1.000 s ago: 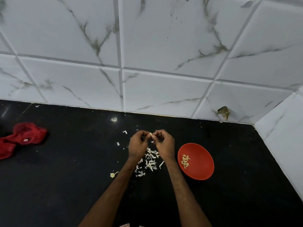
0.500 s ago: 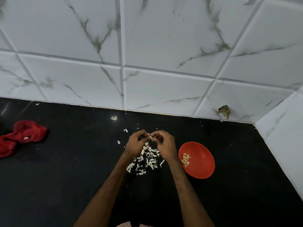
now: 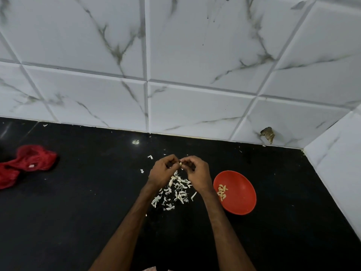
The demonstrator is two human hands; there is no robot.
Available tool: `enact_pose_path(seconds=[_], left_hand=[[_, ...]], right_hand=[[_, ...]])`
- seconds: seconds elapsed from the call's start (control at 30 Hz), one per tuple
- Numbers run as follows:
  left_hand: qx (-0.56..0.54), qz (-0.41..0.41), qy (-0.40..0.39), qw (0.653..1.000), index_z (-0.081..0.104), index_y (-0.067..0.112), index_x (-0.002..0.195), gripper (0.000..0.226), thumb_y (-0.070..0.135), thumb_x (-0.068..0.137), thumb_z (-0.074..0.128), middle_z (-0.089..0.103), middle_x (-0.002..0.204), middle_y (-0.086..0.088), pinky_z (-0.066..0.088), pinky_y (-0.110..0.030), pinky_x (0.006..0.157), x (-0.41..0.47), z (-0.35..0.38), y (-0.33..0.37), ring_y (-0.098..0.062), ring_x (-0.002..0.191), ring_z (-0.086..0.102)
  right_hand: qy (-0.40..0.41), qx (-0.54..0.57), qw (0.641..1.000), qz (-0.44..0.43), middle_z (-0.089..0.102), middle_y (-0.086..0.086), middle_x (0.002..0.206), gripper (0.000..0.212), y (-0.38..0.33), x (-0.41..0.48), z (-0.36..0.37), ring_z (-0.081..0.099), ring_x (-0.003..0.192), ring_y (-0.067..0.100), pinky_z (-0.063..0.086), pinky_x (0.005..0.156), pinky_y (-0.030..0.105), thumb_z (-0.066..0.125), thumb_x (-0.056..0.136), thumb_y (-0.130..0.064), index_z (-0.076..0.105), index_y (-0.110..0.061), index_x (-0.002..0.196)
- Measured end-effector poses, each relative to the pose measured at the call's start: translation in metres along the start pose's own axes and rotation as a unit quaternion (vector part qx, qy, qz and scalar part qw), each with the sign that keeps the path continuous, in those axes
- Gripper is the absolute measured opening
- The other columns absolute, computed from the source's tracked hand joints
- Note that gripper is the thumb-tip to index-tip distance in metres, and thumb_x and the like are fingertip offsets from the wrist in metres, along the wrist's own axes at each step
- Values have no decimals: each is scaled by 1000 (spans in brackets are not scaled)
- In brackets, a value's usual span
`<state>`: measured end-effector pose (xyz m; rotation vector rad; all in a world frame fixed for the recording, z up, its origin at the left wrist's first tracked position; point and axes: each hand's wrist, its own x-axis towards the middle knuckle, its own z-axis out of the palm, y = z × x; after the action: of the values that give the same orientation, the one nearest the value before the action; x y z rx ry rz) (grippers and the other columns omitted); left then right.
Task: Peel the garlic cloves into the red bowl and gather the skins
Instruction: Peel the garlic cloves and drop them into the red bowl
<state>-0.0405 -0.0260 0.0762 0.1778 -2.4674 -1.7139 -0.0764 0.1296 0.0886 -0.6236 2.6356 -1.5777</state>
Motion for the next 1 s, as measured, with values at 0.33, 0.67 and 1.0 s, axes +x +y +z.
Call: enact_pose_path(seconds=[0.33, 0.67, 1.0], left_hand=[[-93, 6, 11, 996, 60, 13, 77, 12, 21, 87, 59, 52, 61, 8, 37, -25, 55, -1, 5, 3, -7, 56, 43], [-16, -113, 26, 993, 55, 17, 58, 32, 36, 82, 49, 52, 53, 5, 39, -32, 58, -4, 25, -18, -10, 52, 46], [37, -108, -33, 993, 64, 17, 66, 36, 34, 97, 61, 66, 61, 5, 50, -30, 63, -13, 96, -28, -5, 55, 58]], right_hand=[[46, 158, 980, 108, 74, -7, 89, 19, 0, -1, 4, 71, 88, 12, 60, 75, 33, 70, 91, -6, 72, -26, 89], [66, 292, 923, 241, 71, 6, 96, 17, 27, -17, -13, 68, 88, 11, 59, 71, 27, 68, 91, 1, 71, -8, 105], [129, -19, 942, 310, 75, 10, 97, 9, 91, -60, -89, 71, 85, 20, 58, 82, 33, 73, 88, -5, 74, -9, 96]])
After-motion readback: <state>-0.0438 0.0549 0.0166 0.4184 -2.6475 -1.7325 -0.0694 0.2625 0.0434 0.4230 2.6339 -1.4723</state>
